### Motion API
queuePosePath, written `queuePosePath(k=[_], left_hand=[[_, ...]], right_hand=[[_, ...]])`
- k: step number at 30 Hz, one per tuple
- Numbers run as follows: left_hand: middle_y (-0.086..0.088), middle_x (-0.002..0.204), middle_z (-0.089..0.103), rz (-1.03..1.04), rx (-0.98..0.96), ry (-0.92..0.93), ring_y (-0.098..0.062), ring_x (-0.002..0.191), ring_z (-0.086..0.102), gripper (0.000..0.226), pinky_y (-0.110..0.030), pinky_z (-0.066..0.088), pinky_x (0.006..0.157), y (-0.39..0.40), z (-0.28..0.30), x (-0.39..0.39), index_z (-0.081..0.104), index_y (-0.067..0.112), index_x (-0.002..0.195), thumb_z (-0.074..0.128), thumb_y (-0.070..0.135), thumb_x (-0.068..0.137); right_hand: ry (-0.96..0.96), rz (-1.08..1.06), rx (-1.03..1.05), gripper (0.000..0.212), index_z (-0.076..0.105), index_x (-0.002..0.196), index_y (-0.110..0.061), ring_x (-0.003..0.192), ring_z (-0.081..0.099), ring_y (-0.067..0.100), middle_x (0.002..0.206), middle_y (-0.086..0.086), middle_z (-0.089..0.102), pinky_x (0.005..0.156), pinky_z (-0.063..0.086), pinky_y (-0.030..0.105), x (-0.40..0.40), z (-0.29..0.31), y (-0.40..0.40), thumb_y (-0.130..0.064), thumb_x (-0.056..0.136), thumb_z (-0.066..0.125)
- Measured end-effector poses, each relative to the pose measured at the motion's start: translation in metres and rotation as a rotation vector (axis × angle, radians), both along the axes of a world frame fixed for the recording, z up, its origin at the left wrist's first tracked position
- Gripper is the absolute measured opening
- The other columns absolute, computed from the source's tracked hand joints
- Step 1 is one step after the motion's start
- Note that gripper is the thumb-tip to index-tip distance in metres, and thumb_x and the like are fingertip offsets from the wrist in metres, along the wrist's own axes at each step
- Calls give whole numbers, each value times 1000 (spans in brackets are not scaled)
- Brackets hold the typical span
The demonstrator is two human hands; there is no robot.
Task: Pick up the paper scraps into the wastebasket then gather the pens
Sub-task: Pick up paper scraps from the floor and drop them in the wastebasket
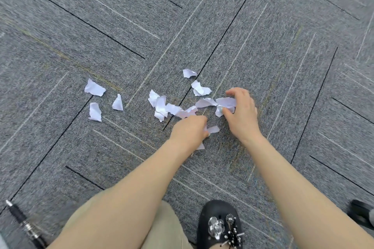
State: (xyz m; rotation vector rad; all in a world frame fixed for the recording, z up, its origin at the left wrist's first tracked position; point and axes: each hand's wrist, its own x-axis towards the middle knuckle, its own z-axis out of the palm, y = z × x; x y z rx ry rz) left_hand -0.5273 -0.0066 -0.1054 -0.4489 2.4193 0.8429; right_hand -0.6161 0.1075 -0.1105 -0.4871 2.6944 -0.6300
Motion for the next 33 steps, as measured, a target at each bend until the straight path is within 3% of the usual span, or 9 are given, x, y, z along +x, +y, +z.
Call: queuePosePath(k=[3,6,11,15,22,25,28,30,33], left_hand=[[-9,107,59,30,-99,85,-32,97,60,32,-37,43,71,3,-4,11,46,11,109,56,35,89],[-6,110,57,-18,-397,371,-28,98,57,55,-34,37,78,4,-14,24,50,15,113,61,54,76],[-11,141,33,-87,-570,465,-31,128,30,89,-51,17,104,12,-44,37,33,18,136,26,74,68],[-11,135,53,-140,-567,510,-30,124,34,73,-50,26,99,20,-57,48,40,21,133,30,66,76],[-6,99,57,-256,-495,749,-22,73,53,26,-32,39,58,12,-51,39,46,15,102,48,36,86],[-3,76,60,-304,-396,671,-21,54,54,8,-25,30,44,7,-39,34,49,13,90,46,15,83],[-3,64,56,-303,-312,553,-22,41,52,15,-18,14,36,2,-30,26,53,12,84,40,9,78],[-2,62,51,-213,-227,496,-24,40,52,12,-20,11,33,-1,-24,22,46,11,88,50,3,80],[1,63,47,139,-20,351,-25,50,50,6,-34,35,44,-11,-13,21,41,11,97,37,16,98]], right_hand=[[-18,78,52,39,53,121,-19,114,47,26,123,3,53,96,36,40,-10,-1,2,-17,83,62],[-54,61,46,32,58,113,-16,107,50,27,114,6,57,92,41,40,-10,-2,7,-22,83,65],[-79,-21,-34,7,60,91,-17,93,53,23,96,1,58,74,41,35,6,-5,12,-21,86,61],[-98,-92,-127,5,60,82,-15,80,54,18,88,1,59,69,42,33,13,-4,10,-17,87,59],[-198,-198,-214,9,58,79,-18,63,46,9,75,-4,57,53,31,28,24,3,15,-21,88,58],[-199,-214,-217,10,57,79,-15,57,40,6,69,-5,53,51,28,24,29,3,19,-20,88,58],[-208,-215,-231,11,57,80,-12,52,36,5,65,-6,50,46,28,15,33,5,18,-19,88,57],[-228,-224,-266,12,56,79,-11,51,33,5,63,-6,49,45,29,14,33,8,14,-19,88,58],[-266,-255,-326,9,58,85,-17,63,43,10,75,0,56,54,33,19,28,15,2,-23,90,55]])
